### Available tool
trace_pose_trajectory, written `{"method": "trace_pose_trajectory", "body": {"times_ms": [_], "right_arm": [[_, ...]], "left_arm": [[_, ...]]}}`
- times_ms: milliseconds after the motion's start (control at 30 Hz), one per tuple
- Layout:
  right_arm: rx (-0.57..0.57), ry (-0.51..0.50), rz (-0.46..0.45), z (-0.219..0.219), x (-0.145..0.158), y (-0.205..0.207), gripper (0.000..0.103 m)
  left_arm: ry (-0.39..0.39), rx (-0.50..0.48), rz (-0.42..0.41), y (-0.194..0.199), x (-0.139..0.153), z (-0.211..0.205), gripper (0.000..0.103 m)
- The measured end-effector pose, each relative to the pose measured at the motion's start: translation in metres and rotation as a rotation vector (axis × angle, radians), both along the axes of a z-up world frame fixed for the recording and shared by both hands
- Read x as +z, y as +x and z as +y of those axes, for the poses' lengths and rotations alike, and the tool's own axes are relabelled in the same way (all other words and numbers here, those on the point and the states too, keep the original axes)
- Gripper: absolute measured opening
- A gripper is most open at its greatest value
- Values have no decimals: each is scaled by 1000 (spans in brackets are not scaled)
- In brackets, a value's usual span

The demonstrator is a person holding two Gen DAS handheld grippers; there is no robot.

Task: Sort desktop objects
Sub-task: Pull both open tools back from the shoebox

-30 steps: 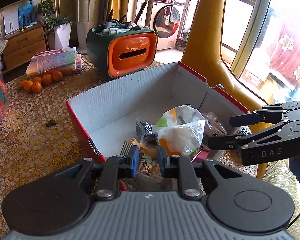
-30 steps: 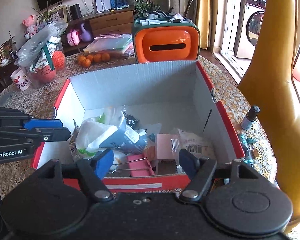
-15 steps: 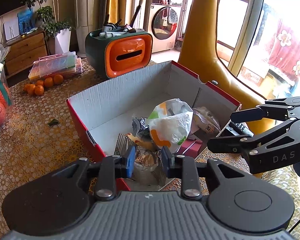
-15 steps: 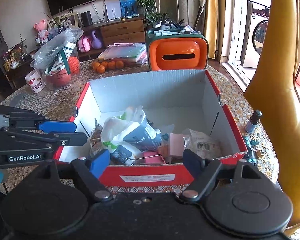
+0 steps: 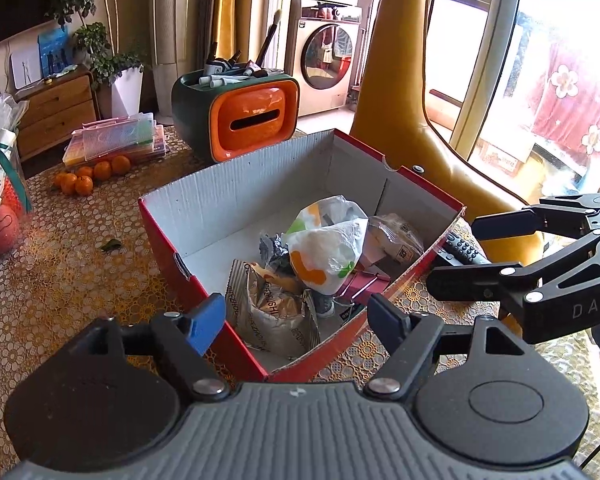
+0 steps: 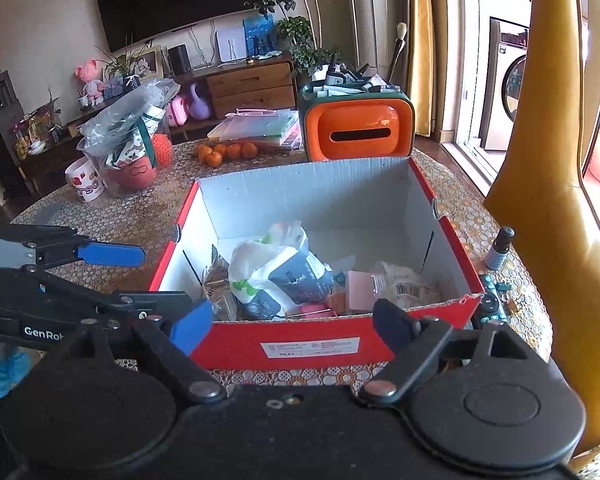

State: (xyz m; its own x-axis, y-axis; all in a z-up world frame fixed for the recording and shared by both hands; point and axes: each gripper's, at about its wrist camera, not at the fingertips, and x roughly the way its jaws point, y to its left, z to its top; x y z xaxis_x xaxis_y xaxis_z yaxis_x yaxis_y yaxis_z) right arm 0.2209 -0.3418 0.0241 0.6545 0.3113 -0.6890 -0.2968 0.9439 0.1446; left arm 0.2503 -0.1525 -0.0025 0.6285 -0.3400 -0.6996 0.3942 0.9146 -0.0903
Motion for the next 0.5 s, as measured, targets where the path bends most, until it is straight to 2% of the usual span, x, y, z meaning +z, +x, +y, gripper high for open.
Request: {"method": "trace_pose_trajectory", "body": {"times_ms": [333,500], "right_arm": [[16,-13,-69,7,14,-23,94],[27,-27,-108,12,21,-36,97]], "left_arm": [[-36,16,1,-22,7,12,82],[-52,39,-2,-33,9,19,93]]}}
